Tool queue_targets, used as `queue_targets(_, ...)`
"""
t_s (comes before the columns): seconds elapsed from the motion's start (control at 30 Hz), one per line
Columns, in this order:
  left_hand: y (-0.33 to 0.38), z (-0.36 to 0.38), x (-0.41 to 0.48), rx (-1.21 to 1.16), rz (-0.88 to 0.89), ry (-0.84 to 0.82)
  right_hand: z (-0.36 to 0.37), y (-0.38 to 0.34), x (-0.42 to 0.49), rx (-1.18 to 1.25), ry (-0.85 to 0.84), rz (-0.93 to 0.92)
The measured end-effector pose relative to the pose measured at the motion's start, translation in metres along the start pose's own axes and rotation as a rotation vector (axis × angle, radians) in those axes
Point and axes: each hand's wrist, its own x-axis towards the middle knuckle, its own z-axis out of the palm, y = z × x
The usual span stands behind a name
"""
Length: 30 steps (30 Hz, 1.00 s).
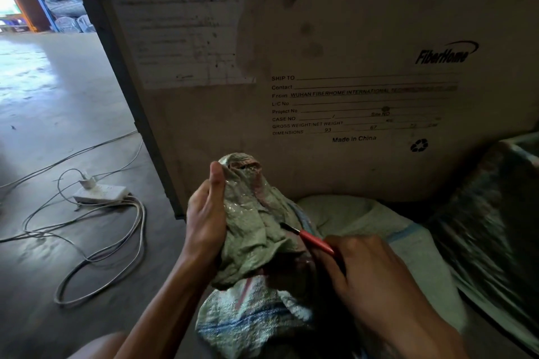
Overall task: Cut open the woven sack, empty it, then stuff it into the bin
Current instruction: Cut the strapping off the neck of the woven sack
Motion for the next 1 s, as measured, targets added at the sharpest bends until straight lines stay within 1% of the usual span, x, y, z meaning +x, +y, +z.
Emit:
queue_targets(0.07, 0.000, -0.006, 0.005, -0.011, -0.018, -0.028, -0.006, 0.008, 0.001, 0.043, -0.066, 0.004)
queue_targets(0.17, 0.001, -0.006, 0.005, -0.027, -0.100, -0.077, -0.023, 0.019, 0.003, 0.175, -0.080, 0.002)
queue_targets(0.23, 0.002, -0.003, 0.004, -0.019, -0.146, -0.100, -0.032, 0.023, 0.004, 0.313, -0.006, 0.018)
queue_targets(0.33, 0.003, 0.004, 0.000, -0.002, -0.197, -0.176, -0.031, 0.022, 0.004, 0.455, 0.234, -0.004)
queue_targets(0.4, 0.001, 0.010, -0.003, 0.032, -0.178, -0.260, -0.024, 0.016, 0.007, 0.545, 0.298, -0.011)
queue_targets(0.5, 0.000, 0.019, -0.016, 0.030, -0.127, -0.395, -0.010, 0.011, 0.010, 0.704, 0.275, -0.054)
queue_targets(0.6, -0.001, 0.019, -0.021, 0.013, -0.113, -0.477, -0.011, 0.013, 0.015, 0.730, 0.221, -0.087)
queue_targets(0.67, 0.002, 0.011, -0.014, 0.124, -0.067, -0.524, -0.021, 0.022, 0.017, 0.683, 0.216, -0.098)
queue_targets(0.7, 0.006, 0.006, -0.010, 0.171, -0.044, -0.573, -0.029, 0.028, 0.018, 0.649, 0.203, -0.093)
queue_targets(0.8, 0.006, -0.008, -0.001, 0.251, -0.003, -0.776, -0.047, 0.041, 0.017, 0.623, 0.071, -0.076)
queue_targets(0.87, 0.005, -0.014, -0.005, 0.360, 0.111, -0.862, -0.049, 0.043, 0.014, 0.627, 0.044, -0.064)
queue_targets(0.9, 0.005, -0.015, -0.007, 0.460, 0.184, -0.876, -0.047, 0.042, 0.014, 0.631, 0.041, -0.054)
queue_targets(0.93, 0.002, -0.017, -0.006, 0.594, 0.289, -0.821, -0.045, 0.041, 0.013, 0.634, 0.042, -0.044)
queue_targets(0.97, -0.002, -0.018, -0.005, 0.717, 0.404, -0.697, -0.042, 0.040, 0.013, 0.633, 0.048, -0.035)
queue_targets(1.0, -0.005, -0.017, -0.002, 0.816, 0.494, -0.525, -0.039, 0.039, 0.013, 0.626, 0.058, -0.028)
